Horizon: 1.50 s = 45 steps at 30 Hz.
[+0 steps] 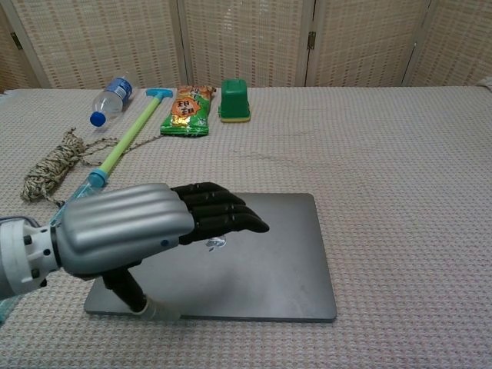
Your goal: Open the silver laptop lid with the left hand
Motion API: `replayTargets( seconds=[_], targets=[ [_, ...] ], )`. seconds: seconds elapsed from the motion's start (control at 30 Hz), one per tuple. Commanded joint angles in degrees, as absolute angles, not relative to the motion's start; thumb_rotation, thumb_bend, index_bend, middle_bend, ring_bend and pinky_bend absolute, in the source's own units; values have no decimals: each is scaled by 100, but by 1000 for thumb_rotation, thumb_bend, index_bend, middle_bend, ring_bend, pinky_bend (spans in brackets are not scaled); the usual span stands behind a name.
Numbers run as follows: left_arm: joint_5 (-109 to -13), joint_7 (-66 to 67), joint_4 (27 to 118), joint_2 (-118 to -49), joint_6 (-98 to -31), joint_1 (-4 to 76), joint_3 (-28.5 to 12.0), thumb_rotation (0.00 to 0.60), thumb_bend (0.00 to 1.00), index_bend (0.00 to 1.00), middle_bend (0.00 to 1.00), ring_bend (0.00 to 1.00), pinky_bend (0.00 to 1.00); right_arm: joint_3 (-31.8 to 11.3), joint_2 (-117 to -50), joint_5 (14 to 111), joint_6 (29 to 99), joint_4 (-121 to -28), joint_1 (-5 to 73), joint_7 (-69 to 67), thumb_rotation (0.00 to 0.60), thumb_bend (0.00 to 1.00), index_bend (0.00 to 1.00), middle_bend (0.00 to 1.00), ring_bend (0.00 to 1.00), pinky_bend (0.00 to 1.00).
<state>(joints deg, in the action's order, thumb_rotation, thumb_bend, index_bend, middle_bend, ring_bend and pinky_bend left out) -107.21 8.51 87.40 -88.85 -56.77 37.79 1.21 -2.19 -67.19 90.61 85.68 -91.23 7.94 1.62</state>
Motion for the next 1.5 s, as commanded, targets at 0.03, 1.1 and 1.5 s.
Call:
replayTargets(
  seconds=[0.03, 1.1, 1.5],
  targets=[
    [-10551, 1030, 8664, -9147, -5535, 3872, 56, 600, 223, 64, 109, 52, 0, -219, -6730, 9055, 8544, -9095, 798, 131, 600, 245, 0, 0, 56, 0],
    [-9637, 1608, 7942, -9955, -5413, 4013, 127, 600, 224, 67, 109, 51, 0, -250, -6797, 8982, 8441, -8749, 793, -269, 600, 245, 0, 0, 52, 0],
    [-9580, 1438, 7830, -9945, -5574, 3978, 233, 600, 418, 80, 109, 52, 0, -237, -6803, 9014, 8443, -8793, 785, -222, 600, 244, 0, 0, 47, 0]
  ],
)
